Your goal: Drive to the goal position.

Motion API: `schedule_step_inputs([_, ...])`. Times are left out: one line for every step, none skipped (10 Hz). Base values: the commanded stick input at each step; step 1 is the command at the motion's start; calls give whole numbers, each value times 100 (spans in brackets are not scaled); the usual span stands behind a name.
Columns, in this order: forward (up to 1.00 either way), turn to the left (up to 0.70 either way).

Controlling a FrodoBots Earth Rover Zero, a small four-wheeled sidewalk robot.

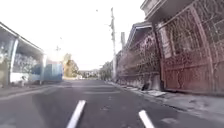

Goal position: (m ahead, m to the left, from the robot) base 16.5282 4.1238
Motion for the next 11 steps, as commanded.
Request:
schedule_step_inputs([85,0])
schedule_step_inputs([85,0])
schedule_step_inputs([85,0])
schedule_step_inputs([85,0])
schedule_step_inputs([85,0])
schedule_step_inputs([85,0])
schedule_step_inputs([85,0])
schedule_step_inputs([85,0])
schedule_step_inputs([85,0])
schedule_step_inputs([85,0])
schedule_step_inputs([85,0])
